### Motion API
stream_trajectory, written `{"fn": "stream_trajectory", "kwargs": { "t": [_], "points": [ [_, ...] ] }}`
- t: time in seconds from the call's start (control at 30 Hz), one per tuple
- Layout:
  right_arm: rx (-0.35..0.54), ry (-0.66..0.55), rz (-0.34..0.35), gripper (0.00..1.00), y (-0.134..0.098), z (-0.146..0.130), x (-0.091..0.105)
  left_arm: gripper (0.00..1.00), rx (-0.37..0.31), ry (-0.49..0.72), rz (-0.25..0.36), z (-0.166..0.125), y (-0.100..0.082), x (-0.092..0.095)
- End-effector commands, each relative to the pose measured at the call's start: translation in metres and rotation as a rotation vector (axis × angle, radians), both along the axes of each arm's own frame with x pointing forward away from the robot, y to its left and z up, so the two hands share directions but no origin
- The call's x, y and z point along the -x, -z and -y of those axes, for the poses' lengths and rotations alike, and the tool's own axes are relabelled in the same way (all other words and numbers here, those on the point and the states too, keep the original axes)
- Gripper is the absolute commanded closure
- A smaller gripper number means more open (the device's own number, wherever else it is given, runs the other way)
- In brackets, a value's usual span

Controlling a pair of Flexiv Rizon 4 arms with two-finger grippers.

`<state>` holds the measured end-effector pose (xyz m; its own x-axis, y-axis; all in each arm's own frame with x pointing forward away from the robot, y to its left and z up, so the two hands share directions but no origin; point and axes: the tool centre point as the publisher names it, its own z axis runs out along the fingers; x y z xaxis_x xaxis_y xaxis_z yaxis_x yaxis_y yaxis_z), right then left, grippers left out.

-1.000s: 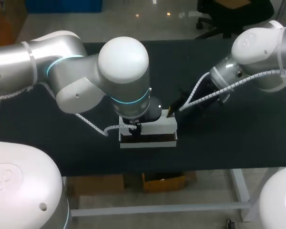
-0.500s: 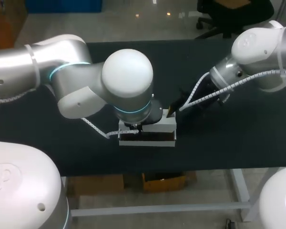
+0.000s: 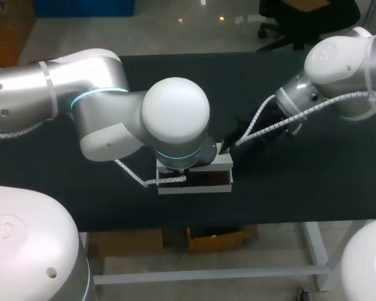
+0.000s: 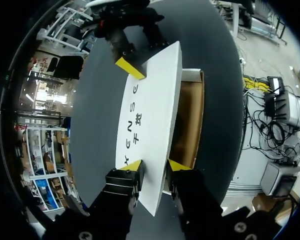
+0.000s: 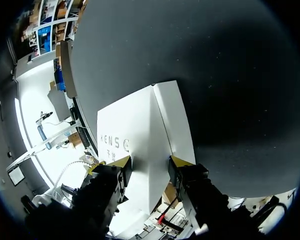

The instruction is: Assemble the packaging by folding the flat box into shape, placing the metal phone stand inside, and closing the box properly

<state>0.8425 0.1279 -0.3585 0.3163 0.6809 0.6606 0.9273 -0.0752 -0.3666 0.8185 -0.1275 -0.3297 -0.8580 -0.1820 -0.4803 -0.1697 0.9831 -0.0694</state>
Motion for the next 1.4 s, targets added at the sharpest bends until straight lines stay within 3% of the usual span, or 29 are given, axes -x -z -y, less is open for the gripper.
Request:
{"fn": "stream_trajectory", "kwargs": {
  "t": [0.03,1.4],
  "points": [
    [-0.003,-0.008,-0.005,0.55,0.0,0.0,-0.002,0.71,-0.013,-0.011,0.015,0.006,0.0,0.004],
    [0.005,-0.002,-0.005,0.56,0.0,0.003,0.001,0.7,-0.061,-0.031,0.031,0.009,0.019,0.013]
  ]
}}
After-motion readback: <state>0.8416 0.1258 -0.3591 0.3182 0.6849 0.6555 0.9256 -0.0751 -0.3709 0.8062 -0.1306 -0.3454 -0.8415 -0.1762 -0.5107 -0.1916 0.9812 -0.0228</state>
